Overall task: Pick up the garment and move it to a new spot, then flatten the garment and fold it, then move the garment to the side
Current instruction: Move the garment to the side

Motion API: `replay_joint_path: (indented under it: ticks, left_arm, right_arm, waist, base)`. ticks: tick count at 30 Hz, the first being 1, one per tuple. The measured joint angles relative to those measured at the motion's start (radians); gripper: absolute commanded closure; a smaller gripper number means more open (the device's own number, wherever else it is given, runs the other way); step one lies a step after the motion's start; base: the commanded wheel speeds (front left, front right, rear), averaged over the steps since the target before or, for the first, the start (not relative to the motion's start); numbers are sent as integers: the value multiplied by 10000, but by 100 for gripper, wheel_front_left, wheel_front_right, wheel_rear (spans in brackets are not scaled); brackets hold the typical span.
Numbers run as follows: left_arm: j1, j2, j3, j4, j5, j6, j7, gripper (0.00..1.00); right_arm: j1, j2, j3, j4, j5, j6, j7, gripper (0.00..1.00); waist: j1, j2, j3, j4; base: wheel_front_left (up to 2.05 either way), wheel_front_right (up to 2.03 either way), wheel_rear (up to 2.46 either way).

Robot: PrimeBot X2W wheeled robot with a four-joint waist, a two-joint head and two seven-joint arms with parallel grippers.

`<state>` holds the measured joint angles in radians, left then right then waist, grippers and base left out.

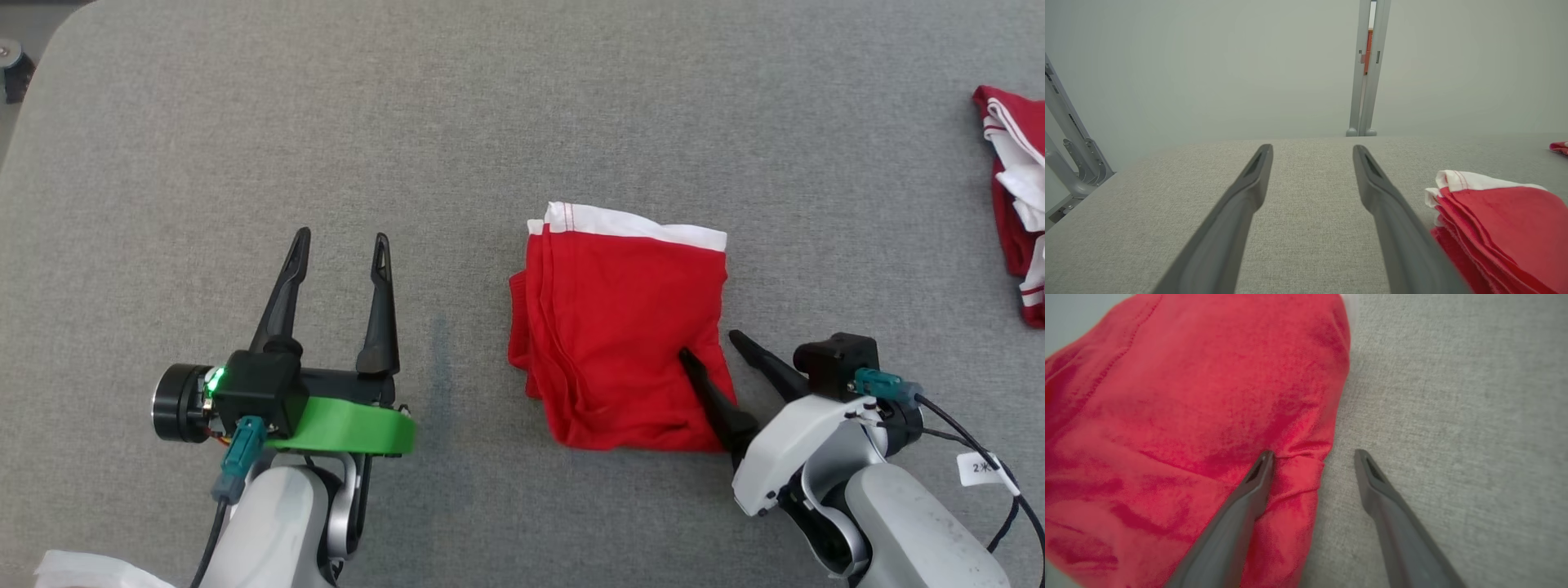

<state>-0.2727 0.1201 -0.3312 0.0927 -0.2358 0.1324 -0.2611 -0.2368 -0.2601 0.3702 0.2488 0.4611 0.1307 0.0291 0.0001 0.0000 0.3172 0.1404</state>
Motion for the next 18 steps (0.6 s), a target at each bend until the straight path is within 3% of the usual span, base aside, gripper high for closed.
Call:
replay_joint_path:
  ticks: [1,2,3,4,10,18]
  left_arm:
    - [-6,-25,42,-15,13,-2,0,0]
    - [-6,-44,71,-17,40,-10,0,0]
    - [-5,-61,121,-40,94,-21,-2,0]
    - [-5,-69,146,-44,111,-65,-2,0]
    - [-5,-81,322,-105,309,-178,-13,0]
    - [-16,15,460,-267,548,-286,-13,0]
  right_arm:
    - [-116,10,125,186,40,0,48,0]
    - [-230,13,207,305,90,0,65,20]
    - [-407,10,439,445,184,-2,213,76]
    - [-482,-6,529,470,228,-2,207,100]
    - [-741,-253,1120,320,249,10,-314,100]
    - [-954,-1465,993,-654,52,8,-840,100]
  waist:
    - [0,0,81,73]
    - [0,0,140,122]
    - [0,0,214,164]
    - [0,0,245,165]
    - [0,0,266,-142]
    - [0,0,261,-1082]
  base:
    - [0,0,0]
    - [0,0,0]
    - [0,0,0]
    - [0,0,0]
    - [0,0,0]
    - [0,0,0]
